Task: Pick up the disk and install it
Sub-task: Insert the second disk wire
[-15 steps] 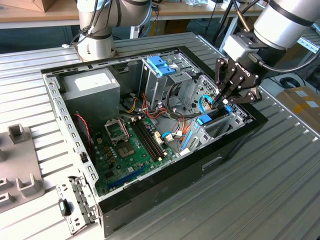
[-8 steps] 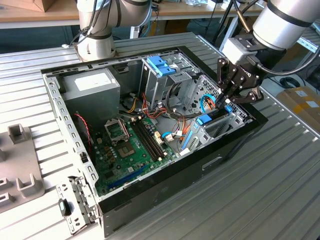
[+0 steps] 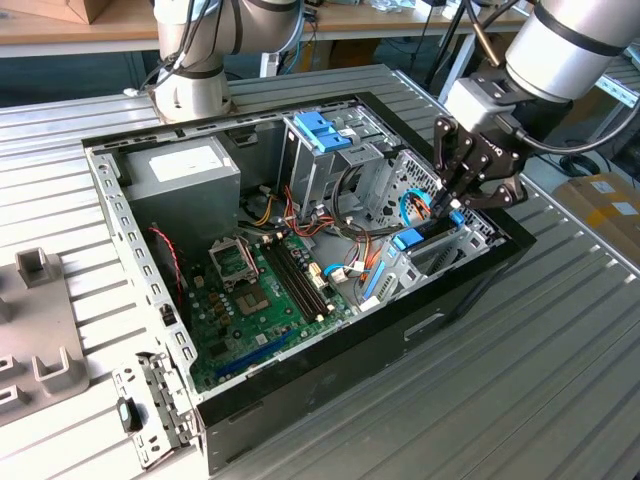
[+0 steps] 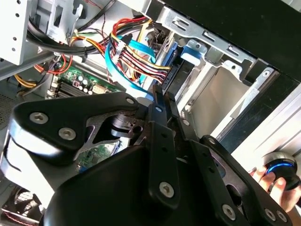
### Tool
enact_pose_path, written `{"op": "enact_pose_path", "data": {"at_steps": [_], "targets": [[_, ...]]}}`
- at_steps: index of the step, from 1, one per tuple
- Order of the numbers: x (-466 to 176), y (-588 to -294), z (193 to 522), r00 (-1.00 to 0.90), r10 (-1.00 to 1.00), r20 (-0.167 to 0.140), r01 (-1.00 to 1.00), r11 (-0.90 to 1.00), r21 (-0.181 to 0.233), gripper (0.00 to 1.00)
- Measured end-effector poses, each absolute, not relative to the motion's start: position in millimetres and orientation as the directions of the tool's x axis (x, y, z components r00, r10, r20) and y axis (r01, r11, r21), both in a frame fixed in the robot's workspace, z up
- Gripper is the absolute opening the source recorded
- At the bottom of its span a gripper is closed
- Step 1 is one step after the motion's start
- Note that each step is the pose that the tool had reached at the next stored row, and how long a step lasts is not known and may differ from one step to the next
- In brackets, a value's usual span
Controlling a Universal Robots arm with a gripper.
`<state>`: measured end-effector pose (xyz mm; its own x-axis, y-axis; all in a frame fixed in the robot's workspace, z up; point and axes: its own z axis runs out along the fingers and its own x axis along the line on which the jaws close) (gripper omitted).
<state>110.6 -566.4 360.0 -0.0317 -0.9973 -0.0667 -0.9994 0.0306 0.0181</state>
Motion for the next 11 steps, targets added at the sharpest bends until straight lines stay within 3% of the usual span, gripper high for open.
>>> {"op": "enact_pose_path", "data": {"at_steps": [11], "targets": [[108.7,-566.6,352.5,-0.023,-0.998,-0.067,-1.0,0.021,0.018,0.16]]}}
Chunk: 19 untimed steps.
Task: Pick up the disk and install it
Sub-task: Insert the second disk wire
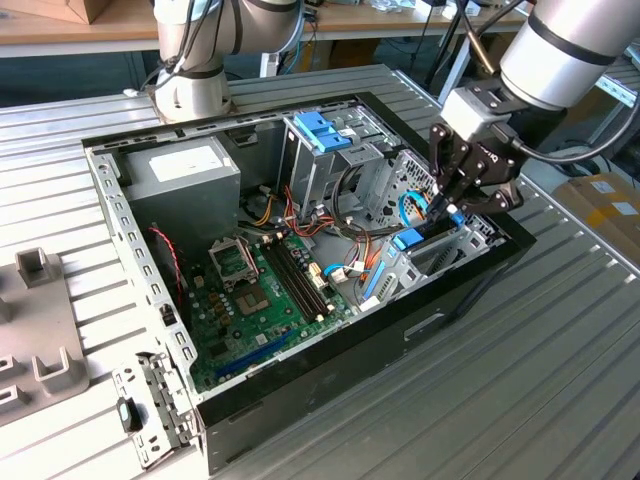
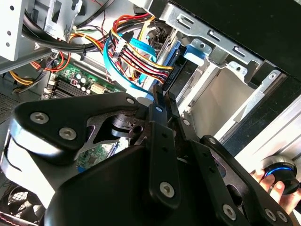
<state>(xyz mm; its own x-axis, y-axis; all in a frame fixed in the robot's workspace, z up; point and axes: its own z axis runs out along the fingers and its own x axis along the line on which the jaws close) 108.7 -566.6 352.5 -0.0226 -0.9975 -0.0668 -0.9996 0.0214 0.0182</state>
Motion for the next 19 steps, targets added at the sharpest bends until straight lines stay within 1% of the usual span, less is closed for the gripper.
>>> {"op": "enact_pose_path", "data": {"at_steps": [19], "targets": [[110.4,-566.7,341.4,-0.023,-0.998,-0.067,-1.0,0.021,0.018,0.16]]}}
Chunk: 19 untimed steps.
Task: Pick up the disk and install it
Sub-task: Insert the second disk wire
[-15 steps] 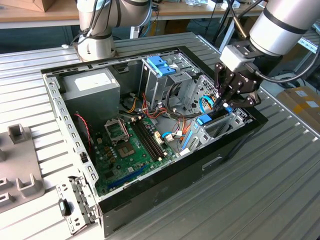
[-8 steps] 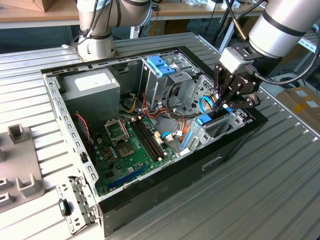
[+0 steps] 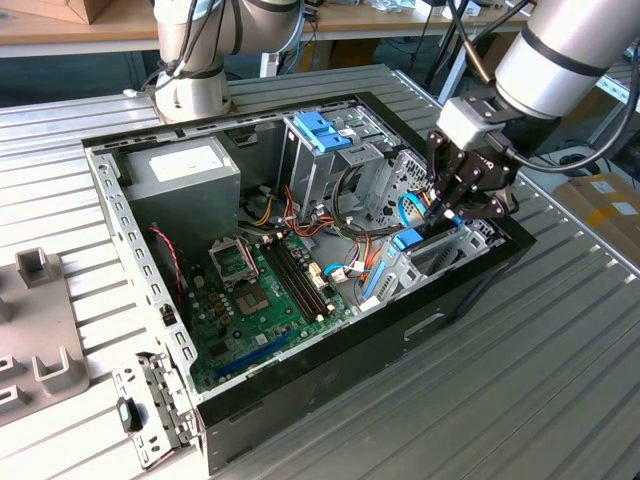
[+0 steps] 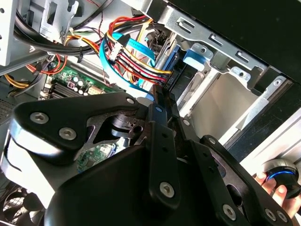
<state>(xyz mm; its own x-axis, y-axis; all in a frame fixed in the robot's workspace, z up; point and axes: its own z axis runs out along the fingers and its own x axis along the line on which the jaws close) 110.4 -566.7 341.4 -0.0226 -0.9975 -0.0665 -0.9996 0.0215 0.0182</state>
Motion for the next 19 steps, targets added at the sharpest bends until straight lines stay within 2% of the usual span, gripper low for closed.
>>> {"op": "enact_pose_path", "data": {"at_steps": [19], "targets": [[110.4,-566.5,334.2,-0.023,-0.997,-0.069,-1.0,0.021,0.018,0.18]]}}
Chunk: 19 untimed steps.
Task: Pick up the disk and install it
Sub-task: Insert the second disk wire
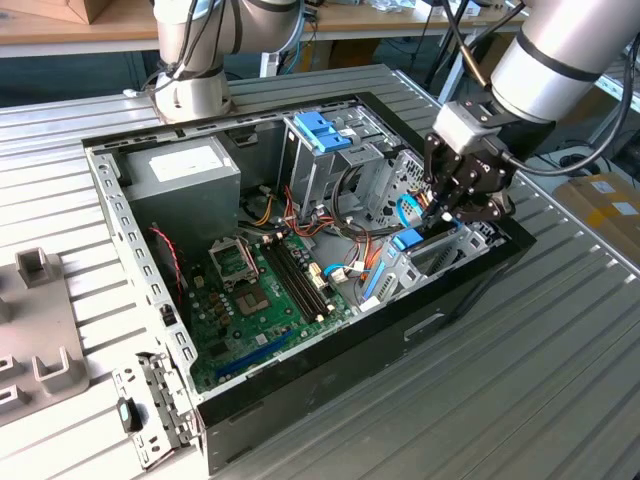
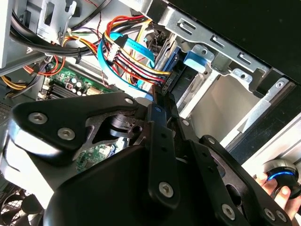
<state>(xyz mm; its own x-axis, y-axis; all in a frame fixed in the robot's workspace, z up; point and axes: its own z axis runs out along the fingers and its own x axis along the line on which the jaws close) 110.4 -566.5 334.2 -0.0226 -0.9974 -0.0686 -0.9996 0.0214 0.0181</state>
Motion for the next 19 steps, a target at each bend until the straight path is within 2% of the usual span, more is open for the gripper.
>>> {"op": "enact_pose_path", "data": {"at_steps": [1,2,3,19], "targets": [[110.4,-566.6,334.1,-0.023,-0.997,-0.068,-1.0,0.021,0.018,0.23],[110.4,-566.7,334.2,-0.023,-0.997,-0.068,-1.0,0.021,0.018,0.23],[110.4,-566.7,334.6,-0.023,-0.997,-0.067,-1.0,0.021,0.018,0.29],[110.7,-565.9,358.4,-0.023,-0.997,-0.068,-1.0,0.021,0.018,0.29]]}}
